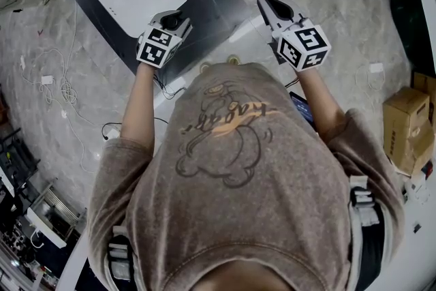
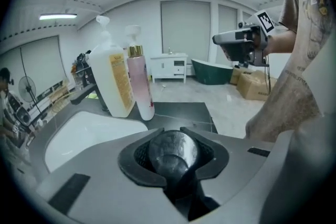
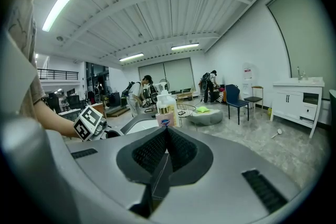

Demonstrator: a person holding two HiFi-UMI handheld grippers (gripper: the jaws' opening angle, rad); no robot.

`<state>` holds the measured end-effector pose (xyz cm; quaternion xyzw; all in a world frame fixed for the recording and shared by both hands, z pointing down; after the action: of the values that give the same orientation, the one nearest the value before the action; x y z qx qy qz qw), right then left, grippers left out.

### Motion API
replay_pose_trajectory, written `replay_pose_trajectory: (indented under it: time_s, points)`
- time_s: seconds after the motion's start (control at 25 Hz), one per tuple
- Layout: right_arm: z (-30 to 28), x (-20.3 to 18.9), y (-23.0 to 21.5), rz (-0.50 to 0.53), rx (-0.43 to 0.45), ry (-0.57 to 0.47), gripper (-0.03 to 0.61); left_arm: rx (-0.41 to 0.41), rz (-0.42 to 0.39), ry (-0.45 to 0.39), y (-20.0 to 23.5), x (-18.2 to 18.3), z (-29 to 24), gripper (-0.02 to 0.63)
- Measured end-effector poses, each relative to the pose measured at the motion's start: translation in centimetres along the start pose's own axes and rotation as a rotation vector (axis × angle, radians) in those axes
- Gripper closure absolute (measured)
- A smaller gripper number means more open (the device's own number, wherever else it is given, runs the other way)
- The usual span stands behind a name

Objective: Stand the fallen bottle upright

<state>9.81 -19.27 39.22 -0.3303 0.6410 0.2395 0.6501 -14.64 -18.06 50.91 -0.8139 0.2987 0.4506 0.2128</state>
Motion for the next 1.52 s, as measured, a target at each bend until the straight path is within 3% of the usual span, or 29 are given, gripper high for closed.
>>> replay_pose_trajectory:
  time_s: [0.6,0.96,1.52]
  points:
    - [0.7,-0.2,0.1,0.003,-0.025,0.004,0.58,0.007,-0.008,-0.039,-0.2,1.6,-0.9,0.508]
    - [1.4,0.3,-0.5,0.016,-0.041,0.008,0.58,-0.027,-0.088,-0.052,-0.7,4.2,-4.2,0.508]
    - [0.6,0.3,-1.0,0.04,-0.021,0.04,0.58,-0.022,-0.092,-0.037,-0.8,3.3,-6.2,0.505]
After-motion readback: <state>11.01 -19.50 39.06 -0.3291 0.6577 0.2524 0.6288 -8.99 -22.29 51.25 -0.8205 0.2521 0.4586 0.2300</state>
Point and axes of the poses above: the fingertips, and each gripper's own axes: z backward along the fingers, y to its left, x out of its top, the point moved 5 cm from there along z, backward along the fingers, and after that the axes turned 12 degrees about -y, right-handed, at the moved point
